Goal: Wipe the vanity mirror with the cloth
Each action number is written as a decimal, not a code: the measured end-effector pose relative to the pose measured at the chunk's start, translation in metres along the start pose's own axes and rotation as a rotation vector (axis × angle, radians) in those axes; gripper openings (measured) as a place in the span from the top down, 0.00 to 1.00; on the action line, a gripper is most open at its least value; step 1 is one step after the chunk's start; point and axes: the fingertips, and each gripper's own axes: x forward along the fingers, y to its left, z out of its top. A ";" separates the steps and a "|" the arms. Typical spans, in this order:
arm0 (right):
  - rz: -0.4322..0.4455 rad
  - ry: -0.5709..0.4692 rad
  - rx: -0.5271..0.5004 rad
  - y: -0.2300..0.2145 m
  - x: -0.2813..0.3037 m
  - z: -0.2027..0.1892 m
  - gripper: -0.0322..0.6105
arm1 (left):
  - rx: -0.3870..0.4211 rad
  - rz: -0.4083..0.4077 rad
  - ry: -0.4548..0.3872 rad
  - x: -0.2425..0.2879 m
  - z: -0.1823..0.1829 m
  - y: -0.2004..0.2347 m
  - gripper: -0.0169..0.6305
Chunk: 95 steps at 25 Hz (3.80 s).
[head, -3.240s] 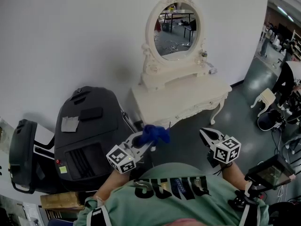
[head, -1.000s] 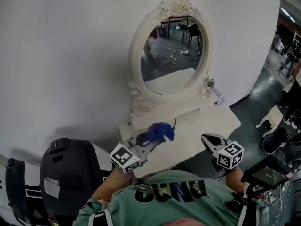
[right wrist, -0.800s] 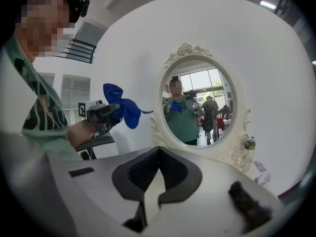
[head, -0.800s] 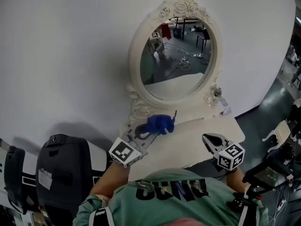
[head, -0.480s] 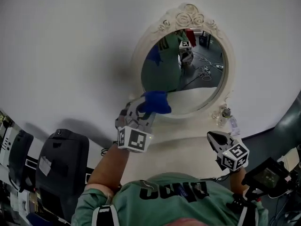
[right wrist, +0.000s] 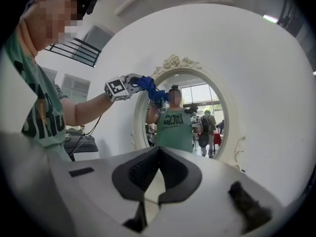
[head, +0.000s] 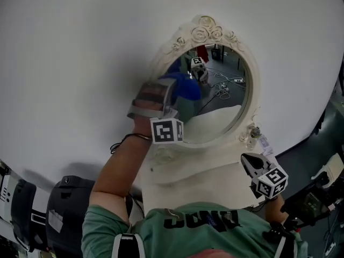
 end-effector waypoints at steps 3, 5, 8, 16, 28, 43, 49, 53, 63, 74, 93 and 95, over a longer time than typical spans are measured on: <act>-0.059 0.032 0.029 0.011 -0.001 -0.008 0.94 | 0.187 0.011 0.014 0.021 -0.010 0.000 0.86; -0.082 0.054 0.034 0.018 0.001 -0.012 0.94 | 0.294 0.031 0.043 0.037 -0.017 0.002 0.86; -0.099 0.074 0.020 0.025 0.002 -0.016 0.94 | 0.388 -0.004 0.093 0.057 -0.023 -0.005 0.86; -0.093 0.054 0.013 0.011 0.001 -0.015 0.94 | 0.514 -0.071 0.161 0.091 0.000 -0.004 0.86; -0.107 0.034 0.116 -0.029 -0.014 -0.054 0.94 | 0.744 -0.020 0.100 0.181 0.127 0.000 0.86; -0.063 0.059 0.095 -0.005 0.016 -0.040 0.94 | 0.776 -0.035 -0.102 0.098 0.108 -0.047 0.86; 0.021 0.083 0.021 0.030 0.059 -0.020 0.94 | 0.811 -0.114 0.026 0.049 -0.017 -0.059 0.86; 0.066 0.092 0.001 0.049 0.079 -0.015 0.94 | 0.829 -0.093 0.035 0.041 -0.043 -0.058 0.86; 0.064 0.087 -0.006 0.053 0.081 -0.010 0.94 | 0.868 -0.128 0.075 0.047 -0.040 -0.059 0.86; 0.004 0.042 0.008 0.023 0.059 -0.010 0.94 | 0.907 -0.146 0.070 0.068 -0.010 -0.064 0.86; -0.222 0.049 0.146 -0.060 -0.050 -0.067 0.94 | 0.931 -0.032 -0.088 0.197 0.195 -0.090 0.86; -0.235 0.049 0.165 -0.063 -0.059 -0.074 0.94 | 0.936 -0.034 -0.078 0.203 0.205 -0.090 0.86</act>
